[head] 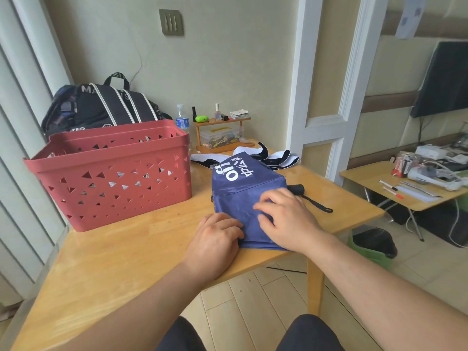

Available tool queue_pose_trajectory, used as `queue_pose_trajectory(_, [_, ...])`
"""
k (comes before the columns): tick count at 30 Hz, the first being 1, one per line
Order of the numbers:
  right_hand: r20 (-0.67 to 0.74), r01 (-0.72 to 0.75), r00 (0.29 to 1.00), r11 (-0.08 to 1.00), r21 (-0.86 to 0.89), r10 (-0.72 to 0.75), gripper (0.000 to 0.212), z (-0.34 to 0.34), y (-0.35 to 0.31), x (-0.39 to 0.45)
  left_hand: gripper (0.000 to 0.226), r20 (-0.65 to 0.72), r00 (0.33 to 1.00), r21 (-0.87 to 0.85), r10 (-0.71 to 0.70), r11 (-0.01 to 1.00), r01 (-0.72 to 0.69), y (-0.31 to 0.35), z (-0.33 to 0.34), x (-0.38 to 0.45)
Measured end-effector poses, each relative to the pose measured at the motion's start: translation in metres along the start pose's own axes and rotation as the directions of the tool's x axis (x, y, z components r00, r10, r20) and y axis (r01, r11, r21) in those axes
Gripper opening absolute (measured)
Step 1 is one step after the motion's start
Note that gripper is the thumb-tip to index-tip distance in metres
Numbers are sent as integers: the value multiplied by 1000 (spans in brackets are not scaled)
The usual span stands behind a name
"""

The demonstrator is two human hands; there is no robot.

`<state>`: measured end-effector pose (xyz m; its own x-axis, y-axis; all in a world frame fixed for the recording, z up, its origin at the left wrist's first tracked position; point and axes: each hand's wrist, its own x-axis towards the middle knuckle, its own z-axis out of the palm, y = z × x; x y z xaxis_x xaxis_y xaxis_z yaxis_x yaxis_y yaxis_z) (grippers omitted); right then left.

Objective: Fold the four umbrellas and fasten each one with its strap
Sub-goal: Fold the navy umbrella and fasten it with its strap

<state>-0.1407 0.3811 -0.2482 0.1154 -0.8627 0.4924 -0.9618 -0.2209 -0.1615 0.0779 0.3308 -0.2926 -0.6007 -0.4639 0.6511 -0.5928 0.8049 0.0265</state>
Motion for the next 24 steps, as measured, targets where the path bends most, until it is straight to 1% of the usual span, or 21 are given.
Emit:
queue_pose_trajectory(1, [58,-43,997,999,-7,43,41,2,-2,9,21,30,999,-14,-15,1000,16,-1,0,0])
queue_pose_trajectory(2, [164,-111,980,993,-39,116,48,6,-3,16,22,66,997,-27,-33,999,35,-1,-1,0])
queue_pose_trajectory(3, [284,-183,937,978,-97,203,58,12,0,19,23,107,993,-35,-56,998,61,-2,-2,0])
queue_pose_trajectory(4, [390,-252,874,957,-146,289,67,18,5,20,24,148,985,-41,-83,995,90,-3,-4,0])
queue_pose_trajectory(5, [476,-317,803,933,-170,359,75,22,10,19,25,187,976,-43,-113,991,123,-5,-5,1])
queue_pose_trajectory(6, [528,-369,747,913,-174,403,81,27,15,18,27,223,965,-48,-139,987,154,-7,-5,1])
queue_pose_trajectory(7, [548,-397,721,901,-173,423,84,31,19,17,28,253,956,-52,-151,984,170,-9,-8,2])
queue_pose_trajectory(8, [552,-406,713,897,-175,431,87,33,21,17,29,281,949,-56,-142,985,165,-10,-11,2])
queue_pose_trajectory(11, [556,-405,710,897,-179,432,88,33,18,17,34,385,921,-60,-56,995,86,-17,-21,8])
queue_pose_trajectory(12, [552,-404,713,897,-181,432,88,32,17,17,38,409,911,-44,-60,995,85,-18,-26,12])
queue_pose_trajectory(13, [549,-403,714,896,-184,434,88,32,17,15,41,410,909,-29,-79,995,99,-19,-27,19])
queue_pose_trajectory(16, [531,-396,727,898,-192,435,90,31,15,14,39,302,950,-70,-79,992,105,-10,-22,46])
queue_pose_trajectory(17, [528,-394,731,899,-191,433,91,30,14,13,39,300,949,-79,-94,989,123,-3,-17,56])
queue_pose_trajectory(18, [527,-394,733,900,-189,431,92,30,13,13,41,337,932,-66,-134,984,166,3,-11,64])
queue_pose_trajectory(19, [526,-394,734,900,-187,431,95,30,13,13,45,399,898,-16,-185,978,208,7,-4,69])
queue_pose_trajectory(20, [526,-398,730,897,-191,436,99,29,15,12,51,476,847,73,-238,970,232,9,3,71])
queue_pose_trajectory(21, [530,-408,719,891,-200,449,105,27,17,11,59,559,778,160,-287,958,238,7,9,68])
queue_pose_trajectory(22, [535,-420,706,883,-212,464,111,24,21,9,66,631,704,209,-326,945,250,4,13,64])
queue_pose_trajectory(23, [541,-424,695,878,-223,474,116,22,25,8,71,678,647,224,-349,936,270,-1,17,60])
queue_pose_trajectory(24, [549,-421,689,878,-228,473,120,19,29,6,74,700,621,220,-353,933,283,-5,18,56])
